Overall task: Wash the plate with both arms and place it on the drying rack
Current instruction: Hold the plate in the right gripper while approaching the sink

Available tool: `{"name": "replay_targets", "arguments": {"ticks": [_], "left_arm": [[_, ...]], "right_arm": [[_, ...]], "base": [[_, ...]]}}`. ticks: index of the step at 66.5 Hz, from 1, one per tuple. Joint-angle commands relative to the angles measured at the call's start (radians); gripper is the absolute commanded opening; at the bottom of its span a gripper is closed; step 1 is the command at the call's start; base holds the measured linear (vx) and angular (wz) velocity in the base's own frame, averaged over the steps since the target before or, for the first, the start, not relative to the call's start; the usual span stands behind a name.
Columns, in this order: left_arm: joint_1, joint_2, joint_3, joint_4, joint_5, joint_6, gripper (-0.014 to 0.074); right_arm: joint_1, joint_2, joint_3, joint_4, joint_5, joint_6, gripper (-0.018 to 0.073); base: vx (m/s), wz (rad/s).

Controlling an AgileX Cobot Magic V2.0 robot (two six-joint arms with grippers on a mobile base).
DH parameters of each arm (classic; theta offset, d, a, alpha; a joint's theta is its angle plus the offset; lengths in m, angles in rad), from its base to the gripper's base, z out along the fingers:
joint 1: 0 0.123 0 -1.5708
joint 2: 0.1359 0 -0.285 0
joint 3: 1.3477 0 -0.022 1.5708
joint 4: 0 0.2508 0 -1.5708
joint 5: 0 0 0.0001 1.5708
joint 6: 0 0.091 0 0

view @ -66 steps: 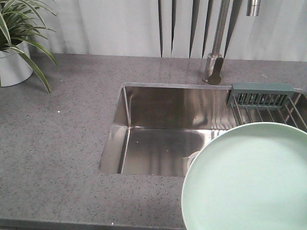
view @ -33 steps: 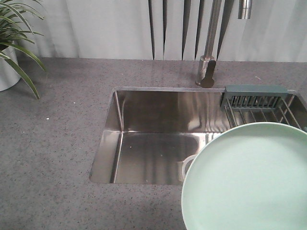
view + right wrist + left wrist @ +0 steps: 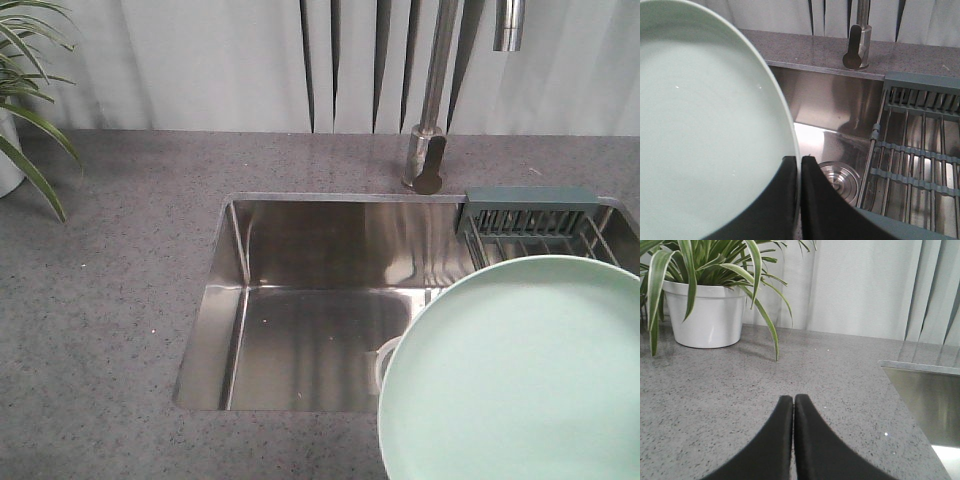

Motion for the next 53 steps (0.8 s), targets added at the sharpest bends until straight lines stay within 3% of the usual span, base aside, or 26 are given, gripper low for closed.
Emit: {"name": "replay_targets", "arguments": {"ticks": [1,53], "left_arm": [[-0.003,-0.015,0.015,-0.001,-0.074,-0.010,-0.0006],[-0.003,-0.015,0.015,-0.001,-0.074,-0.010,-0.0006]], "right_arm": [[-0.003,0.012,-0.027,0.013,-0.078,-0.002,-0.0005],[-0.003,0.012,-0.027,0.013,-0.078,-0.002,-0.0005]], "base": [[0.08,-0.03],[0.07,-0.02]]}}
